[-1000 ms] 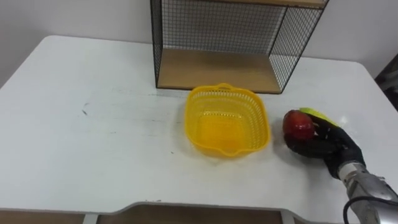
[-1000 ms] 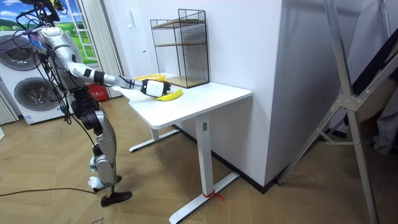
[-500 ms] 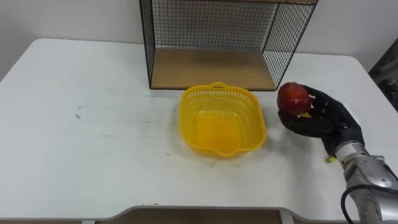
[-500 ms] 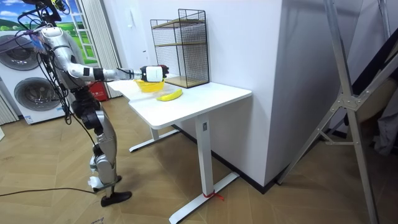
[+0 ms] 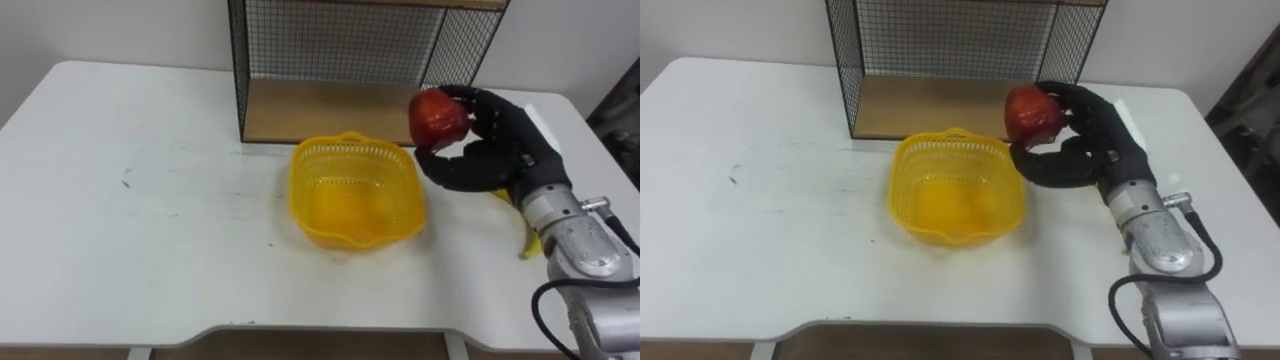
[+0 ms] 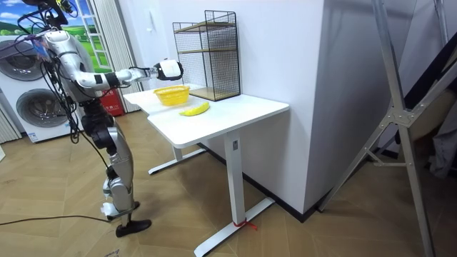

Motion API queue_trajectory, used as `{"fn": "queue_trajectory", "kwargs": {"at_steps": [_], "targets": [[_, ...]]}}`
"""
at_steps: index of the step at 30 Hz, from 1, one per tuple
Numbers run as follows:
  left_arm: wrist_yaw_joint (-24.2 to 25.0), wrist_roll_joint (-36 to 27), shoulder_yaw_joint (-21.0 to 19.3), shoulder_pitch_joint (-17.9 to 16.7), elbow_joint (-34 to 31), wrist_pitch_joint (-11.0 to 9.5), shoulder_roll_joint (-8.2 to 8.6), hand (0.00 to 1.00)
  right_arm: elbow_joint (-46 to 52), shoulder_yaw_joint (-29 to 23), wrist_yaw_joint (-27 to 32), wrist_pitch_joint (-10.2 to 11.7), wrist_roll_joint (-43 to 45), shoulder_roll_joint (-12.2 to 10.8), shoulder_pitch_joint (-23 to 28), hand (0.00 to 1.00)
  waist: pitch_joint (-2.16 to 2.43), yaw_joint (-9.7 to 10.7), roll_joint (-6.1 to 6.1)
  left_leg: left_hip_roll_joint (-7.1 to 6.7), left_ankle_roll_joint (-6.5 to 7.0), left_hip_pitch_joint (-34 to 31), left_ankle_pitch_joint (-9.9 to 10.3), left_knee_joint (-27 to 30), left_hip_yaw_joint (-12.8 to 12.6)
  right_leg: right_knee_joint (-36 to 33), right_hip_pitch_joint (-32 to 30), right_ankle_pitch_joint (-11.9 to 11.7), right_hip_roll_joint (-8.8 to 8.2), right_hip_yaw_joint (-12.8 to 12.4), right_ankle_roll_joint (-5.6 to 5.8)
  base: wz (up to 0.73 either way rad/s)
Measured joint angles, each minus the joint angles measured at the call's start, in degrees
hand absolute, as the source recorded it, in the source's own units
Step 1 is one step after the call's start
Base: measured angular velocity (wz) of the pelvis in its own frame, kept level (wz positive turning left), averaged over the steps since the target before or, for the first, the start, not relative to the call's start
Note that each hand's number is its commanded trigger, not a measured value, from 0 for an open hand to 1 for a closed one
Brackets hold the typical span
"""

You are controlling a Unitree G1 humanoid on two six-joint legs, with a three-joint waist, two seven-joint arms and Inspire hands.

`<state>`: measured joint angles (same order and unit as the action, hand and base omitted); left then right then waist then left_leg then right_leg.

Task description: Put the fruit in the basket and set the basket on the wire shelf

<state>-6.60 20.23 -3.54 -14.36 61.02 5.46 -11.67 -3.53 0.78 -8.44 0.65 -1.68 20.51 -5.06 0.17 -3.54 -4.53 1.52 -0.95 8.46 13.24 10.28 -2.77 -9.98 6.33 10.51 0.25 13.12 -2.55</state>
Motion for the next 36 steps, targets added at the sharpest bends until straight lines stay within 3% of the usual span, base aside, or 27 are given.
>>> {"fn": "queue_trajectory", "kwargs": {"at_steps": [4,8,16,17,18,19,32,36], "targets": [[0.0,0.0,0.3,1.1,0.9,-0.7,-0.07,0.00,1.8,0.4,-2.0,0.0,3.3,0.0,-0.1,1.00,0.08,-0.8,-0.41,-0.02,0.00,-0.7,0.0,0.0,0.0,-0.4,-0.9,0.0,-0.03,-0.2,0.00,-0.02],[0.0,0.0,0.5,1.5,0.9,-0.7,-0.16,0.00,2.1,1.0,-3.3,-0.1,8.3,0.0,-1.6,1.00,-0.47,-1.4,-0.58,-0.01,0.00,-1.0,0.0,0.0,0.2,-0.6,-1.4,0.0,-0.06,-0.1,0.00,0.00],[0.0,0.1,0.5,1.7,1.0,-0.7,-0.14,0.00,2.1,4.4,-7.1,-0.8,10.9,0.4,-2.2,1.00,-0.55,-2.7,-0.66,-0.04,0.00,-1.2,0.0,0.1,0.2,-0.6,-1.5,0.0,-0.24,0.4,0.00,0.00],[0.0,0.1,0.5,1.8,1.0,-0.7,-0.14,0.00,2.0,4.5,-7.6,-1.0,11.2,0.4,-2.2,0.63,-0.57,-2.9,-0.65,-0.04,0.00,-1.3,0.0,0.1,0.4,-0.6,-1.5,0.0,-0.25,0.5,0.01,0.03],[0.0,0.1,0.5,1.8,1.0,-0.7,-0.14,0.00,2.0,4.7,-7.9,-1.3,11.3,0.4,-2.2,0.07,-0.62,-3.0,-0.56,-0.04,0.00,-1.3,0.0,0.1,0.5,-0.6,-1.4,0.0,-0.25,0.5,0.01,0.06],[0.0,0.1,0.5,1.8,1.0,-0.7,-0.14,0.00,2.0,4.8,-8.2,-1.6,11.3,0.4,-2.2,0.00,-0.67,-3.1,-0.49,-0.04,0.01,-1.3,0.0,0.1,0.6,-0.6,-1.4,0.0,-0.27,0.7,0.01,0.06],[0.0,0.1,0.5,1.6,0.9,-0.4,-0.15,0.00,1.8,4.9,-9.3,-2.8,11.5,0.3,-2.4,0.00,-0.74,-3.3,-0.73,-0.04,0.13,-1.2,-0.1,0.0,1.2,-0.6,-1.1,0.0,-0.29,1.2,-0.05,0.02],[0.0,0.1,2.3,1.5,0.9,-0.5,-0.28,0.00,1.0,4.9,-9.3,-2.8,11.1,0.2,-2.4,0.00,-0.79,-3.2,-0.73,-0.06,0.13,-1.2,-0.1,0.1,1.2,-0.5,-1.0,0.0,-0.30,1.3,-0.06,0.00]]}}
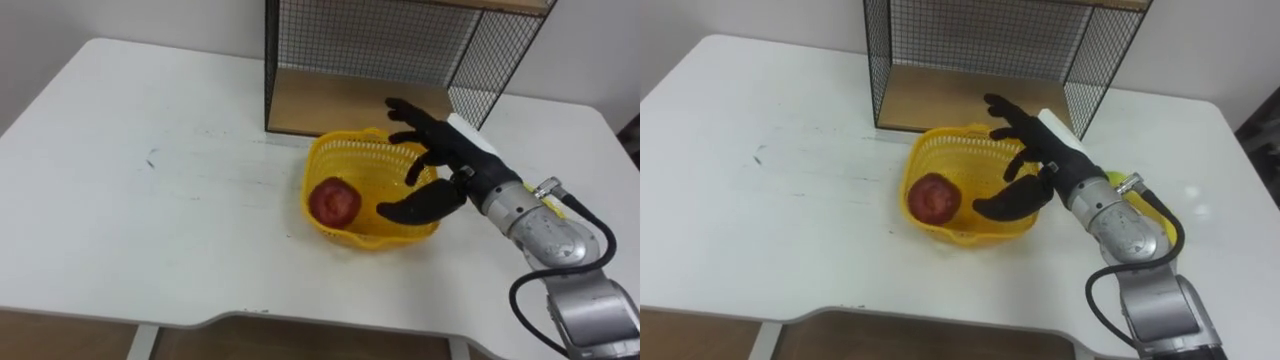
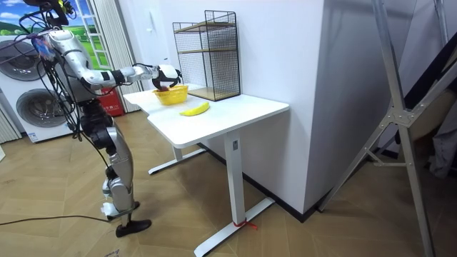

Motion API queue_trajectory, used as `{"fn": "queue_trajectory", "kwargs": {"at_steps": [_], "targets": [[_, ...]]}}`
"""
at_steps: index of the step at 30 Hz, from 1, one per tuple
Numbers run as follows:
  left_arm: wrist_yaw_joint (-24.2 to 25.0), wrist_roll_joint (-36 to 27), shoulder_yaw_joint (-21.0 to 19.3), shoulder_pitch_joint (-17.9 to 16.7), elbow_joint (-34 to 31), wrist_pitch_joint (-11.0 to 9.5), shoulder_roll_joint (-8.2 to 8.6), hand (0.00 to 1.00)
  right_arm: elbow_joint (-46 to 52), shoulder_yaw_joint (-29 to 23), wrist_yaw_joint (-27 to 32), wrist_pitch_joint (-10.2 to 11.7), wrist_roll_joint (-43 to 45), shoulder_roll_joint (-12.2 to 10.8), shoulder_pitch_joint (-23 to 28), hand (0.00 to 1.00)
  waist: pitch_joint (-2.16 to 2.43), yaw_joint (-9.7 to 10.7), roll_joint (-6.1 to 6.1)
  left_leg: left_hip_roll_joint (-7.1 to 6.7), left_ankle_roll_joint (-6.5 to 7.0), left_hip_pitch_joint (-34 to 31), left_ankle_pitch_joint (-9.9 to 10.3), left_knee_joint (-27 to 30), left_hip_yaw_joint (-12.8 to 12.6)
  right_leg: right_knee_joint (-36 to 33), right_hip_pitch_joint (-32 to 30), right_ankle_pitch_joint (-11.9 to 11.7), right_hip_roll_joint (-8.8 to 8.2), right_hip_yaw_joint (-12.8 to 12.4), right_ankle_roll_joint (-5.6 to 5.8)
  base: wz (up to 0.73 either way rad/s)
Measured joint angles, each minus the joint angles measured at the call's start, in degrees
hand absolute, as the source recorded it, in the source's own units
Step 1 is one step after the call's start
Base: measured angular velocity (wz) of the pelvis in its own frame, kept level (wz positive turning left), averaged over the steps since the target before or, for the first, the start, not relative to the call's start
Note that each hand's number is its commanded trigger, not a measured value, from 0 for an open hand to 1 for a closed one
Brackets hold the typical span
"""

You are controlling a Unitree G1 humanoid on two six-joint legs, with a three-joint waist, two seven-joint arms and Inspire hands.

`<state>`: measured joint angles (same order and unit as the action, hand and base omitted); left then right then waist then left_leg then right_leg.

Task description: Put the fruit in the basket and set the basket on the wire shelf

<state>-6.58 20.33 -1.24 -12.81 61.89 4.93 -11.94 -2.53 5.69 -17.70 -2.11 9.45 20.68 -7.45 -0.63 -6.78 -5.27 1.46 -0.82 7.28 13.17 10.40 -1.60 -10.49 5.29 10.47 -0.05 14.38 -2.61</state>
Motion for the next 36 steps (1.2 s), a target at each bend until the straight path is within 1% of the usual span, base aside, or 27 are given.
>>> {"fn": "queue_trajectory", "kwargs": {"at_steps": [10,16,19,20,21,22,27,32,34,36], "targets": [[0.0,-0.1,0.3,0.0,0.0,-0.3,-0.18,0.00,-1.4,-0.1,0.4,0.1,-1.2,0.0,0.0,0.00,0.07,0.2,-0.01,-0.03,0.00,0.2,0.0,0.0,0.4,0.7,0.8,-0.1,0.09,0.1,0.04,0.00],[0.0,0.0,-0.2,-0.1,0.1,-0.3,-0.18,0.00,-1.3,-2.4,1.8,0.3,-2.9,0.0,0.0,0.00,0.06,0.7,0.04,0.00,0.00,0.2,0.0,0.0,0.2,0.6,0.7,-0.1,0.13,0.0,0.04,0.00],[0.0,0.0,-1.0,-0.2,0.1,-0.3,-0.19,0.00,-1.3,-4.8,3.6,0.4,-3.7,0.0,-0.2,0.00,0.14,0.7,-0.02,0.01,0.00,0.3,0.0,0.0,0.2,0.5,0.7,-0.1,0.13,-0.1,0.04,0.00],[0.0,0.0,-1.0,-0.2,0.1,-0.3,-0.18,0.00,-1.3,-5.7,4.9,0.8,-5.0,0.1,-0.2,0.00,0.18,0.8,-0.05,0.00,0.00,0.3,0.0,0.1,0.2,0.5,0.7,-0.1,0.12,-0.1,0.03,0.00],[0.0,0.1,-1.1,-0.6,0.1,-0.3,-0.15,0.00,-1.3,-6.8,5.8,1.1,-5.8,0.1,-0.2,0.00,0.27,1.2,-0.19,0.00,0.00,0.3,0.0,0.1,0.2,0.4,0.7,-0.1,0.12,-0.1,0.03,0.00],[0.0,0.1,-1.3,-0.7,0.0,-0.3,-0.13,0.00,-1.3,-7.5,6.5,1.2,-6.6,0.1,-0.3,0.00,0.29,1.4,-0.20,0.00,0.00,0.3,0.0,0.1,0.2,0.3,0.7,-0.1,0.10,0.0,0.03,0.03],[0.0,0.6,-3.3,-2.0,-0.4,0.0,-0.09,0.00,-1.3,-12.7,13.6,1.2,-11.4,0.1,-1.2,0.00,0.29,2.6,-0.10,-0.02,0.01,0.3,0.0,0.4,0.2,0.0,0.7,-0.1,0.02,-0.1,0.03,0.00],[0.0,0.6,-4.0,-2.8,-1.0,0.3,0.05,0.00,-1.7,-15.9,18.4,1.2,-14.6,0.3,-1.3,0.00,0.31,4.0,-0.16,-0.10,0.22,0.2,-0.1,0.3,0.1,-0.1,0.6,-0.1,-0.03,-0.2,0.06,0.00],[0.0,0.5,-4.8,-3.0,-1.2,0.9,0.07,0.00,-2.2,-16.6,19.9,1.2,-16.5,0.6,-1.3,0.00,0.50,4.6,-0.39,-0.09,0.23,0.3,-0.1,0.4,0.1,-0.1,0.6,-0.1,-0.06,0.0,0.05,0.00],[0.0,0.5,-5.9,-3.0,-1.2,1.0,0.05,0.00,-4.8,-16.7,21.4,1.1,-18.2,1.8,-1.9,0.00,0.74,5.1,-0.78,-0.07,0.24,0.3,-0.1,0.4,0.1,-0.1,0.6,-0.1,-0.04,0.0,0.04,0.00]]}}
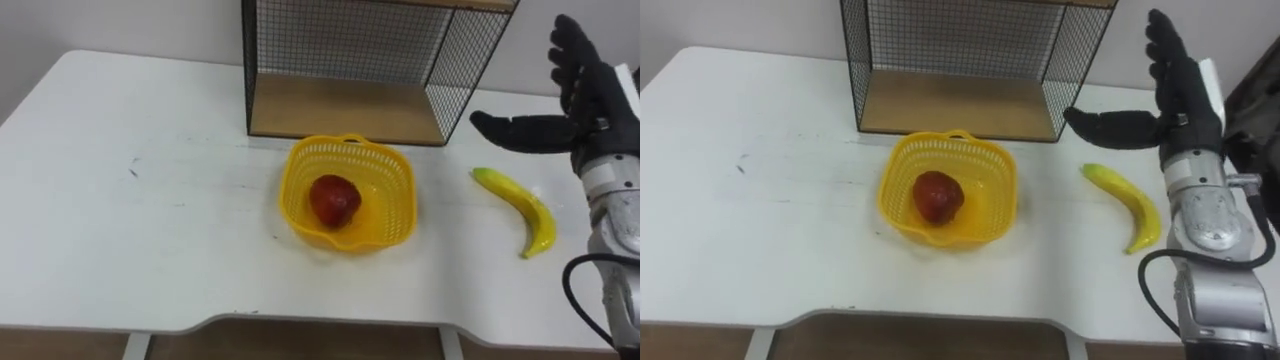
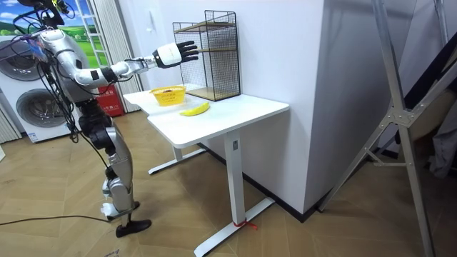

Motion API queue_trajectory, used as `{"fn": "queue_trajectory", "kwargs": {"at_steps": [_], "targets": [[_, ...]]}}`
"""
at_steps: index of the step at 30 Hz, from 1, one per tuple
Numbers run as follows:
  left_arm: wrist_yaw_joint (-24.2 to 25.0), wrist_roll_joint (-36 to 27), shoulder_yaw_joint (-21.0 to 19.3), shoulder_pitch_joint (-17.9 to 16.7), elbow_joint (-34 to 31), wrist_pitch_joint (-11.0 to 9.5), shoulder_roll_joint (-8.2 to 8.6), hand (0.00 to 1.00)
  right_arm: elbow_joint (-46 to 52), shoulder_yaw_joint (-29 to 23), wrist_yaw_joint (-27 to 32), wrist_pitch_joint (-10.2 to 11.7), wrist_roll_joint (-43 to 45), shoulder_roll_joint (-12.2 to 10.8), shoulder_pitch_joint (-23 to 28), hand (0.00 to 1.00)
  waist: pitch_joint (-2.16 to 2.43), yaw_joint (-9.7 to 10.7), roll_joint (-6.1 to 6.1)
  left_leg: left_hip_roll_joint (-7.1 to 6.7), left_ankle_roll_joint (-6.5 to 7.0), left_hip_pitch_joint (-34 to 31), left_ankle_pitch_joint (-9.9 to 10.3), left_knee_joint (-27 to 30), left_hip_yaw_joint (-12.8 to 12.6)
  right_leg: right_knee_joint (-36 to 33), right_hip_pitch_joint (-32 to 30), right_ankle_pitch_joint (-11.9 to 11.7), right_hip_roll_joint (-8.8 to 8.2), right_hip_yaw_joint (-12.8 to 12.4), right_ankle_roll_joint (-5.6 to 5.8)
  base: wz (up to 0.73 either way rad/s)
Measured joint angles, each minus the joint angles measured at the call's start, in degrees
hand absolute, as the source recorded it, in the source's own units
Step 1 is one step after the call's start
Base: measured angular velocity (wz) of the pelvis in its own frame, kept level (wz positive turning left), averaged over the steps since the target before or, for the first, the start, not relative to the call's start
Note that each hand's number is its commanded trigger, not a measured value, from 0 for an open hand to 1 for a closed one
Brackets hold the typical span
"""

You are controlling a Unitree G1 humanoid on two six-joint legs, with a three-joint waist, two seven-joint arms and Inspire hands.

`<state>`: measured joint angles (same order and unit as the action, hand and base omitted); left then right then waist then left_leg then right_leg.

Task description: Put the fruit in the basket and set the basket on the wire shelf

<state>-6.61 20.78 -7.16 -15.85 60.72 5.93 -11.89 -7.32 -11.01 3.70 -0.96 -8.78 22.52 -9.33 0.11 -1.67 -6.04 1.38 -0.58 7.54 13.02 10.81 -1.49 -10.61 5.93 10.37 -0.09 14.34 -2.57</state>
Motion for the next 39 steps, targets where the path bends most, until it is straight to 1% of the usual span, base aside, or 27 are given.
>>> {"fn": "queue_trajectory", "kwargs": {"at_steps": [3,8,11,16,18,21,27,34,37,39], "targets": [[0.0,0.0,-0.5,0.1,0.0,0.0,0.01,0.00,-1.9,-1.4,1.9,-0.1,-0.3,0.6,-0.1,0.00,0.09,0.0,-0.28,0.00,0.00,0.2,0.0,0.0,-0.1,0.0,0.1,0.0,0.02,-0.1,0.00,0.00],[0.0,-1.0,-0.7,0.1,0.0,0.1,0.00,0.00,-4.1,-1.7,4.4,-0.4,-2.0,1.5,-0.1,0.00,0.03,0.0,-0.27,0.01,0.00,0.4,0.0,-0.1,-0.1,0.0,0.2,0.0,0.06,-0.3,-0.01,0.00],[0.0,-1.1,-0.7,-0.1,0.0,0.4,-0.01,0.00,-5.6,-1.6,5.1,-0.4,-2.0,1.5,-0.3,0.00,-0.18,0.0,-0.15,0.02,0.00,0.6,0.0,-0.2,-0.2,0.0,0.3,0.0,0.09,-0.5,0.00,-0.01],[0.0,-1.0,-0.7,-0.3,0.0,1.2,-0.08,0.00,-11.1,-1.5,6.2,-0.7,-1.5,1.9,-1.5,0.00,-0.36,-0.1,-0.50,0.01,0.00,0.0,0.0,-0.1,0.0,0.1,-0.2,0.0,0.09,-0.3,0.00,0.03],[0.0,-0.5,-0.7,-0.7,-0.1,1.4,-0.06,0.00,-13.0,-1.5,6.2,-1.1,0.3,2.1,-2.0,0.00,-0.37,-0.3,-0.56,0.01,0.00,-0.2,0.0,-0.1,0.0,0.1,-0.4,0.0,0.11,-0.3,0.00,0.00],[0.0,-0.3,-0.7,-1.5,-1.3,1.7,-0.06,0.00,-15.1,-1.4,6.1,-1.7,0.5,2.4,-3.2,0.00,-0.34,-0.3,-0.63,0.00,0.00,-0.4,0.0,-0.1,0.0,0.1,-0.8,0.0,0.12,-0.2,0.00,0.00],[0.0,-0.2,-0.7,-1.4,-2.2,2.4,-0.08,0.00,-20.3,-1.4,5.5,-1.7,0.4,2.5,-6.4,0.00,-0.29,-0.3,-0.67,0.02,0.00,-0.8,0.0,-0.1,0.2,0.2,-1.1,0.0,0.15,-0.2,-0.02,0.00],[0.0,0.1,-1.1,-1.6,-2.9,2.4,-0.04,0.00,-24.6,-1.4,3.4,-1.8,0.8,2.8,-6.9,0.00,-0.19,-0.2,-0.81,0.02,0.00,-0.9,0.0,-0.1,0.5,0.0,-1.1,0.0,0.06,0.0,-0.02,0.00],[0.0,0.2,-1.2,-1.7,-3.3,2.4,-0.04,0.00,-25.5,-1.2,1.2,-2.3,2.7,4.3,-7.3,0.00,-0.16,-0.3,-0.83,-0.02,0.00,-0.9,0.0,0.0,0.4,-0.1,-1.1,0.0,-0.02,0.0,-0.02,0.00],[0.0,0.2,-1.2,-1.9,-3.4,2.5,-0.11,0.00,-27.2,0.8,-0.7,-2.8,3.7,5.8,-9.0,0.00,-0.08,-0.1,-0.92,-0.02,0.00,-0.9,0.0,0.1,0.3,-0.1,-1.0,0.0,-0.02,0.0,-0.04,0.00]]}}
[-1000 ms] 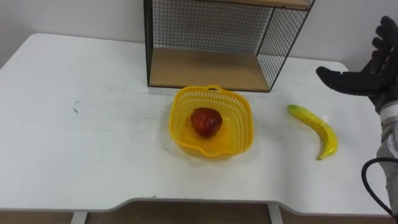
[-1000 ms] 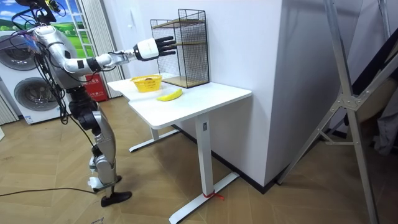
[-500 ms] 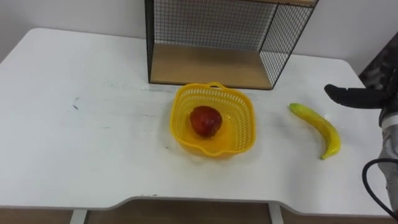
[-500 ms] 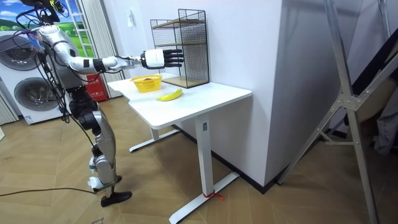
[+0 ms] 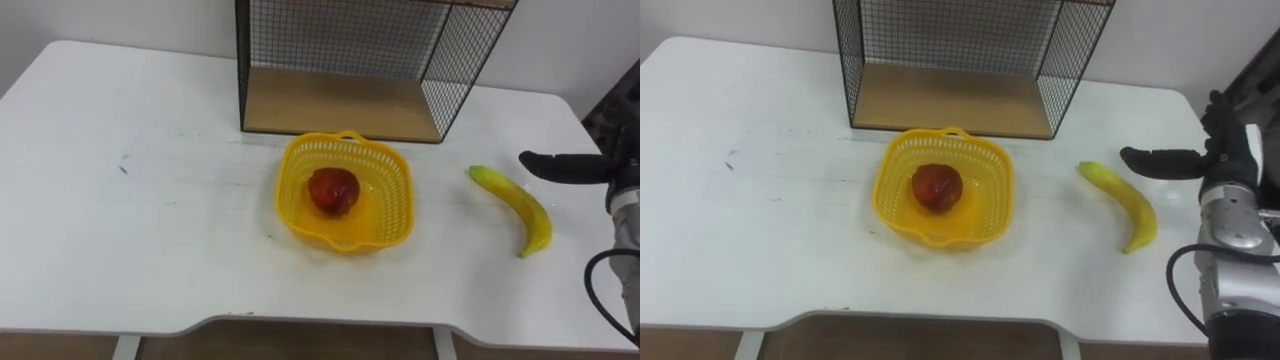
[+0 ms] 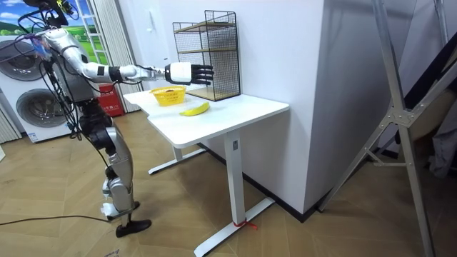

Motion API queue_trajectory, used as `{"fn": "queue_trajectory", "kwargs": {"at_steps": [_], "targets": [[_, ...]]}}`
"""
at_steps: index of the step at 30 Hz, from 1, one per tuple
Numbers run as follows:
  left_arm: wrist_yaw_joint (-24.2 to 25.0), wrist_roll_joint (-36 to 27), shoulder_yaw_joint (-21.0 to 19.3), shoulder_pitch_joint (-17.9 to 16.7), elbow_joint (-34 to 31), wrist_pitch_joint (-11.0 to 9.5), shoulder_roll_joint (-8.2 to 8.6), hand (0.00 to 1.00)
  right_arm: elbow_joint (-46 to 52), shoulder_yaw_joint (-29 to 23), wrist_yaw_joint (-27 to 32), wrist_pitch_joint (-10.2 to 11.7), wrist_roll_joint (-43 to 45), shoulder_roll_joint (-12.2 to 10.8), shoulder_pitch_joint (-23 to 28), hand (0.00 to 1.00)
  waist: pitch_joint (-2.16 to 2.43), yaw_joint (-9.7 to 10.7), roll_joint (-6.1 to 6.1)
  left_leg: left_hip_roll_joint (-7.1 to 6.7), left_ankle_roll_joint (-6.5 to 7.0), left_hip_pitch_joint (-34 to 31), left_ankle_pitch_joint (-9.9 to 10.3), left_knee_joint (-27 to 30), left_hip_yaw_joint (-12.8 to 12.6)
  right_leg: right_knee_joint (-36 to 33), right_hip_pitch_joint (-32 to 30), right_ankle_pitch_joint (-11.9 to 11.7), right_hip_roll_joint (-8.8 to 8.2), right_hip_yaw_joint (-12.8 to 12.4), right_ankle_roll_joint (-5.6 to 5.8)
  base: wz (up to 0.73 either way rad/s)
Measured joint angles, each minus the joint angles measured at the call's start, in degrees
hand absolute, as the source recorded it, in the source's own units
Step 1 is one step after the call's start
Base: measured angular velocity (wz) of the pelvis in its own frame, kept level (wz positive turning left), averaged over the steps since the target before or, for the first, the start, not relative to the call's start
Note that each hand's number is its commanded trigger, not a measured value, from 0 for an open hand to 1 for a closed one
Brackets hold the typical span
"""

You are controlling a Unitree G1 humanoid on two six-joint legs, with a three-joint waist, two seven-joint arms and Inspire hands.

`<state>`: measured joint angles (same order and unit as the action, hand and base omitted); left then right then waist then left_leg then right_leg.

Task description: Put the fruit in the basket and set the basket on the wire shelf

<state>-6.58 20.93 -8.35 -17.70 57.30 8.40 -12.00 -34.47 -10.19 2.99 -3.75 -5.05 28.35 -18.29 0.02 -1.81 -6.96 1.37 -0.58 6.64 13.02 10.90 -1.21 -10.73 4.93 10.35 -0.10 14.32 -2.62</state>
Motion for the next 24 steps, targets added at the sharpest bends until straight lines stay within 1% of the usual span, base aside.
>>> {"fn": "queue_trajectory", "kwargs": {"at_steps": [1,3,5,6,8,11,13,14,16,19,21,24], "targets": [[0.0,0.0,0.0,0.1,0.0,0.0,-0.01,0.00,-0.4,0.2,-0.6,0.0,0.5,0.2,-0.3,0.00,0.05,0.0,-0.05,0.00,0.00,0.0,0.0,0.0,0.0,0.0,0.1,0.0,0.00,0.0,-0.01,0.00],[0.0,0.0,0.1,0.2,-0.1,0.0,-0.01,0.00,-0.9,0.7,-2.3,-0.1,1.9,0.6,-0.9,0.00,0.28,-0.1,-0.26,0.01,0.00,0.1,0.0,0.1,0.0,0.0,0.2,0.0,0.04,0.0,-0.02,0.00],[0.0,0.0,0.1,0.2,-0.1,0.0,-0.01,0.00,-1.6,1.7,-3.4,-0.1,2.8,0.8,-1.1,0.00,0.35,-0.2,-0.40,0.02,0.00,0.1,0.0,0.1,0.1,0.0,0.2,0.0,0.05,0.0,-0.03,0.00],[0.0,-0.1,0.2,0.2,0.0,0.0,-0.03,0.00,-3.0,3.2,-4.2,-0.1,3.0,1.4,-1.6,0.00,0.32,-0.3,-0.43,0.02,0.00,0.1,0.0,0.1,0.1,0.0,0.2,0.0,0.04,0.1,-0.05,0.00],[0.0,-0.2,0.3,0.2,0.0,0.0,-0.05,0.00,-5.9,4.7,-5.4,-0.1,3.0,1.8,-2.4,0.00,0.27,-0.3,-0.46,0.02,0.00,0.1,0.0,0.2,0.3,0.0,0.3,0.0,0.02,0.2,-0.05,0.02],[0.0,-0.2,0.3,0.4,0.0,0.0,-0.17,0.00,-9.7,5.4,-7.1,-0.2,2.9,2.0,-2.5,0.00,0.15,-0.5,-0.50,0.01,0.00,0.1,0.0,0.2,0.5,0.1,0.2,0.0,-0.02,0.7,-0.05,0.06],[0.0,-0.1,0.3,0.4,0.1,0.0,-0.17,0.00,-10.7,6.6,-8.1,-0.7,3.1,2.4,-2.5,0.00,0.08,-0.5,-0.44,0.04,0.03,0.1,0.0,0.0,0.5,0.1,0.1,0.0,0.00,0.7,-0.07,0.00],[0.0,-0.1,0.3,0.4,0.1,0.0,-0.20,0.00,-11.0,6.9,-9.0,-1.2,3.3,2.5,-2.5,0.00,0.05,-0.6,-0.42,0.04,0.10,0.1,-0.1,-0.1,0.5,0.1,0.0,0.0,0.00,0.7,-0.07,0.00],[0.0,-0.1,0.3,0.5,0.2,0.0,-0.24,0.00,-11.9,6.9,-9.9,-1.2,3.3,2.9,-2.5,0.00,0.00,-1.0,-0.50,0.03,0.11,0.1,-0.1,-0.2,0.5,0.1,0.0,0.0,0.00,0.7,-0.07,0.00],[0.0,-0.1,0.2,0.9,0.2,0.0,-0.48,0.00,-12.4,6.9,-10.7,-1.3,4.5,3.6,-2.5,0.00,-0.36,-1.7,-1.02,0.03,0.11,0.0,-0.1,-0.2,0.5,0.1,-0.1,0.0,-0.01,0.7,-0.07,0.00],[0.0,-0.1,0.2,0.9,0.5,0.0,-0.55,0.00,-12.4,6.9,-11.5,-1.3,5.6,3.6,-2.5,0.00,-0.32,-1.9,-1.30,0.02,0.11,0.0,-0.1,-0.2,0.4,0.2,0.0,0.0,-0.01,0.7,-0.07,0.00],[0.0,-0.1,0.2,1.0,0.7,0.0,-0.69,0.00,-12.6,6.9,-12.5,-1.3,6.0,3.6,-2.5,0.00,-0.35,-2.1,-1.27,0.00,0.11,0.1,-0.1,-0.2,0.4,0.2,0.1,0.0,-0.02,0.6,-0.06,0.00]]}}
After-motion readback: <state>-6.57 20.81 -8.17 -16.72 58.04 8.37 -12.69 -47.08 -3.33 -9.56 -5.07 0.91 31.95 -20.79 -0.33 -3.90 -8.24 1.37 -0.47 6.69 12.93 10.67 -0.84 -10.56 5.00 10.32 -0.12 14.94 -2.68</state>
